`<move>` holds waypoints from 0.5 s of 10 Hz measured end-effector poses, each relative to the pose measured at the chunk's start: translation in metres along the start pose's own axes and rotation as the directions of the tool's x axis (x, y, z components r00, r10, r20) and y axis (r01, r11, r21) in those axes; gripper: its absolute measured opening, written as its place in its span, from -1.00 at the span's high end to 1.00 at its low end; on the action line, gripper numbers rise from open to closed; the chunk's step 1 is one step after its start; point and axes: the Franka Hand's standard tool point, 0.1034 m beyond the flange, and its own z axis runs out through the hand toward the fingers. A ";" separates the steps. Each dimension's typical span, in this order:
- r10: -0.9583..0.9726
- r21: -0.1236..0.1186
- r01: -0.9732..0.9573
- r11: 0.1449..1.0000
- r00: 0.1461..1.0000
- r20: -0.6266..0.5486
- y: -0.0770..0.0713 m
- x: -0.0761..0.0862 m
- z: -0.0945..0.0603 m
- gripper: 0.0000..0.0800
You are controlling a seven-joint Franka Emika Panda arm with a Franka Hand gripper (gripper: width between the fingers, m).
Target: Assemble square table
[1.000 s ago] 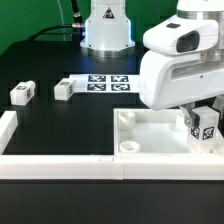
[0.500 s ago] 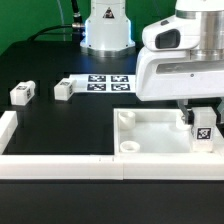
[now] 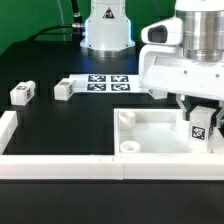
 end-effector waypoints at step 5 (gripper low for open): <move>0.175 0.005 -0.175 0.985 0.985 0.006 -0.001 -0.001 0.000 -0.31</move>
Offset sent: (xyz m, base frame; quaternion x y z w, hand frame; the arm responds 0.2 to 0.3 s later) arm 0.0000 0.0000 0.0000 0.0000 0.0000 0.1296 0.9916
